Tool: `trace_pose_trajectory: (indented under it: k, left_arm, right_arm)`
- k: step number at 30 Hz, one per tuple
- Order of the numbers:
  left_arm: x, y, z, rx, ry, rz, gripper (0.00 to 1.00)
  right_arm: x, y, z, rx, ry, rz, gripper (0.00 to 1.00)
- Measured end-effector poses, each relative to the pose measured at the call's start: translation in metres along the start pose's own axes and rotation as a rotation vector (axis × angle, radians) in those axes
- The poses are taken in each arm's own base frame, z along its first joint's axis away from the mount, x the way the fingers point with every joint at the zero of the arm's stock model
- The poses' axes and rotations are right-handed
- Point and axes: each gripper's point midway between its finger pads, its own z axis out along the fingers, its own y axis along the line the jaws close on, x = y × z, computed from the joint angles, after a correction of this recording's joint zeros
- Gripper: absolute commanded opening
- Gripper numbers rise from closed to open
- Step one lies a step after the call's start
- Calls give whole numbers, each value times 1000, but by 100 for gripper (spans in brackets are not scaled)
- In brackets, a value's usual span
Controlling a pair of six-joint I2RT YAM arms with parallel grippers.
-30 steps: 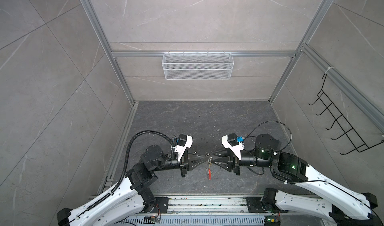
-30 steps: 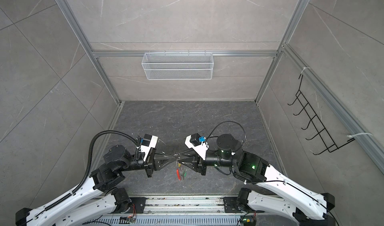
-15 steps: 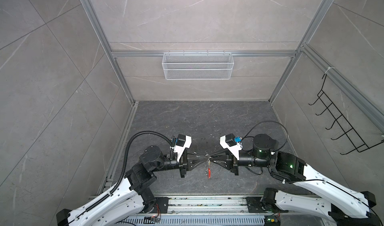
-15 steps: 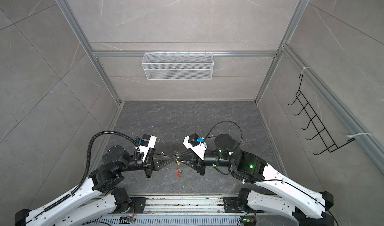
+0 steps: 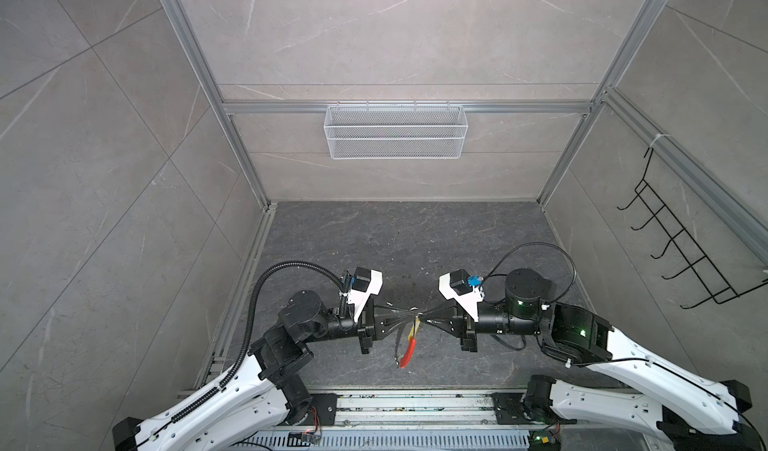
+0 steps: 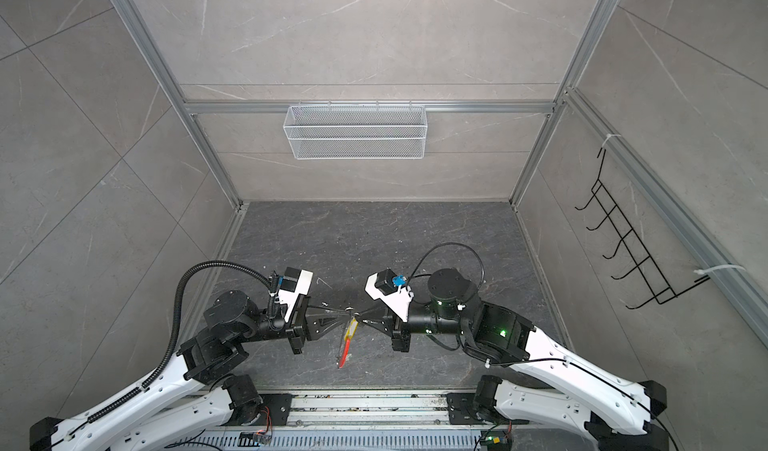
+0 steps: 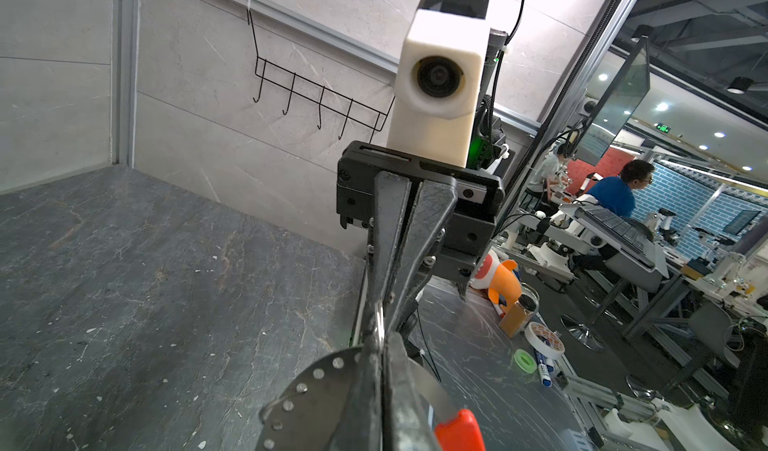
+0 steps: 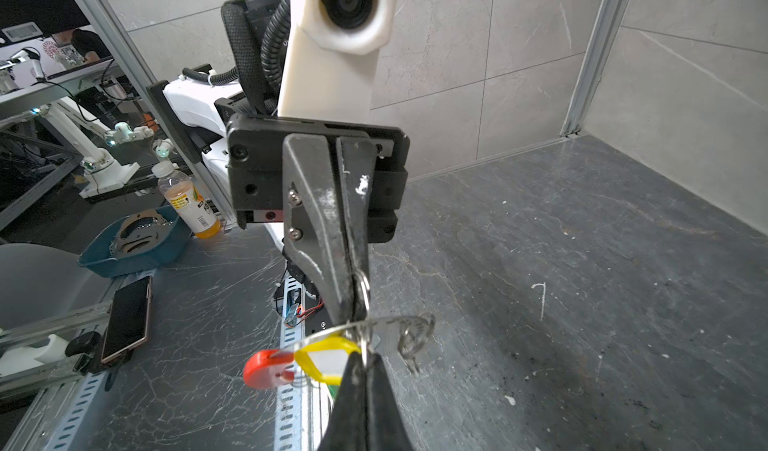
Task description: Remove the keys from the keyring
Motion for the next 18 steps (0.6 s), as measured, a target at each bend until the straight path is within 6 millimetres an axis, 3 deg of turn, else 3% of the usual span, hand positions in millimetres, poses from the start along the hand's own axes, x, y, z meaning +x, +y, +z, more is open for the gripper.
trace_pose_trajectory:
  k: [18]
  left_arm:
    - [-1,0,-4,6,-45,-13,0]
  right_arm:
    - [6,5,10,12,25,-22,0]
